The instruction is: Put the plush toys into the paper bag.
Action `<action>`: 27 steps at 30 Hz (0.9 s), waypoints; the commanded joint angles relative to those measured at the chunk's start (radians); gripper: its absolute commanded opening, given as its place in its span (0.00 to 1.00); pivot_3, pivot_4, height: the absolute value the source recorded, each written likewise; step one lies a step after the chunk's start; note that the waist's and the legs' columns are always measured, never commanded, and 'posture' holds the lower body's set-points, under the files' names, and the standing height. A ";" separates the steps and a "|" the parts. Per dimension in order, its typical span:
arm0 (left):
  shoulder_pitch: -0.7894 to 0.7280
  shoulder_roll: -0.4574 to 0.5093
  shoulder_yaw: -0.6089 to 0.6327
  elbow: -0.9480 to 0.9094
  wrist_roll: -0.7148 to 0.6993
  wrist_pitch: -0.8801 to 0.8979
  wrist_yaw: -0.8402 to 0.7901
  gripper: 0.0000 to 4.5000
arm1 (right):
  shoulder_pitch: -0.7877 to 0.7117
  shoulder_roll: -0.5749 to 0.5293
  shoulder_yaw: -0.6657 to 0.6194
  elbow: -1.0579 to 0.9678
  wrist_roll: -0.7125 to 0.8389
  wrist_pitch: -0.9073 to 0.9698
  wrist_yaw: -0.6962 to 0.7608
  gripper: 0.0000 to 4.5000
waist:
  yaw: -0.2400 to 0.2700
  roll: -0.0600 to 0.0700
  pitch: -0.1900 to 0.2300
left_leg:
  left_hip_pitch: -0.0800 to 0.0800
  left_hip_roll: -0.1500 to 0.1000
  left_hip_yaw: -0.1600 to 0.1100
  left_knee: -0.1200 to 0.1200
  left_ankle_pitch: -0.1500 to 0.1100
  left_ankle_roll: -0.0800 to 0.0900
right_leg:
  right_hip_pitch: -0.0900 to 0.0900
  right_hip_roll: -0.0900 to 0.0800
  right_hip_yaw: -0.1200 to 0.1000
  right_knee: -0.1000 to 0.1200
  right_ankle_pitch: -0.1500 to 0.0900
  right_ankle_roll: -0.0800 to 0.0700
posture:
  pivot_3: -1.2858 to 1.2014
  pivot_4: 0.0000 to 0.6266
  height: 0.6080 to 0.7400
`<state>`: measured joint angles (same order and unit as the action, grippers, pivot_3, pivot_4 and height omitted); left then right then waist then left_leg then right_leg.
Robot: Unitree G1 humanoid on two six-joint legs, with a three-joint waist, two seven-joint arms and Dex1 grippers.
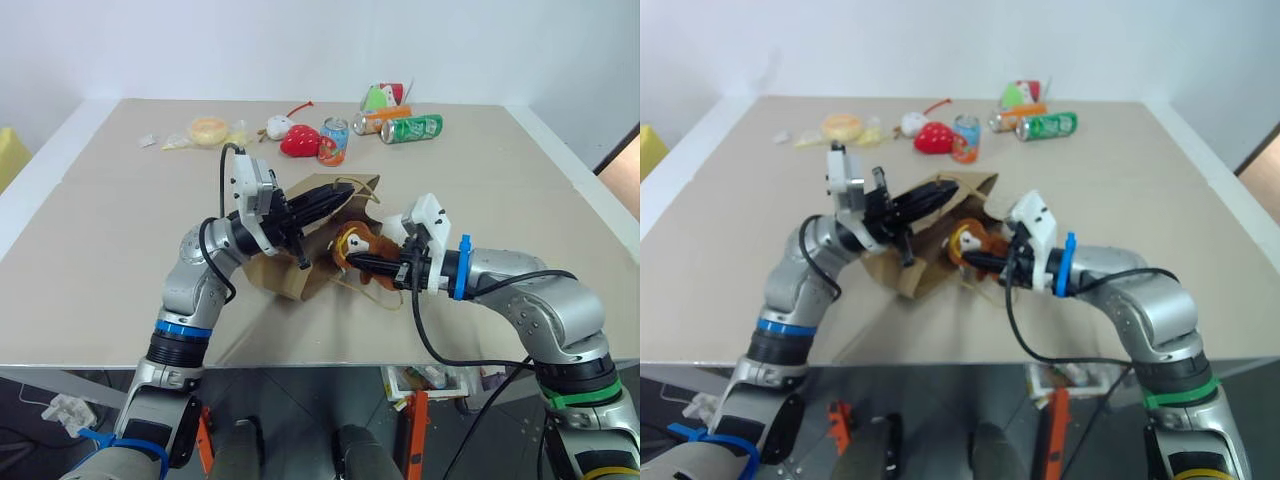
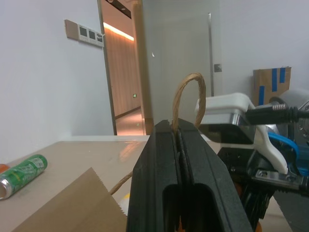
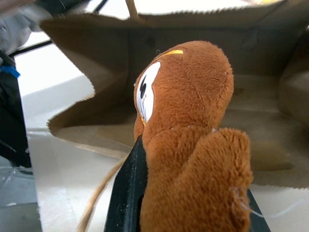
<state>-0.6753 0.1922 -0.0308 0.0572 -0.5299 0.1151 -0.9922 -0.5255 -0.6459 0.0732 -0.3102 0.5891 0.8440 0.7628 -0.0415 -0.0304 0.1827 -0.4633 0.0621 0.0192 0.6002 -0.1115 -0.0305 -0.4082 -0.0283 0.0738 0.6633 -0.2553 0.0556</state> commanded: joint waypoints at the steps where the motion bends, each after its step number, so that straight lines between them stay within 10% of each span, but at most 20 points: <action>1: -0.010 0.001 0.005 -0.047 -0.009 -0.009 0.002 0.00 | -0.043 0.043 0.069 0.052 -0.076 -0.038 -0.021 0.07 | 0.000 0.000 0.000 | 0.000 0.000 0.000 0.000 0.000 0.000 | 0.000 0.000 0.000 0.000 0.000 0.000 | 0.52 0.24 1.00; 19: -0.011 -0.010 0.004 -0.049 -0.011 -0.009 0.007 0.00 | -0.203 0.298 0.031 0.291 -0.110 0.000 -0.107 0.07 | -0.003 0.000 0.000 | 0.000 0.001 -0.001 0.000 0.000 0.000 | -0.001 0.002 0.000 0.000 0.002 0.000 | 0.52 0.24 1.00; 27: -0.012 -0.013 0.008 -0.043 -0.010 -0.012 0.008 0.00 | -0.188 0.252 -0.084 0.242 -0.009 0.067 -0.067 0.07 | 0.000 0.000 0.000 | 0.000 0.001 -0.001 0.000 0.000 0.000 | 0.000 0.001 0.000 0.000 0.002 0.000 | 0.52 0.24 1.00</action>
<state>-0.6742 0.1810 -0.0296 0.0450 -0.5301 0.1158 -0.9873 -0.7095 -0.3941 0.0023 -0.0178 0.5575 0.9097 0.6842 -0.0418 -0.0303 0.1827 -0.4636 0.0632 0.0183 0.6005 -0.1114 -0.0304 -0.4087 -0.0268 0.0736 0.6635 -0.2532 0.0552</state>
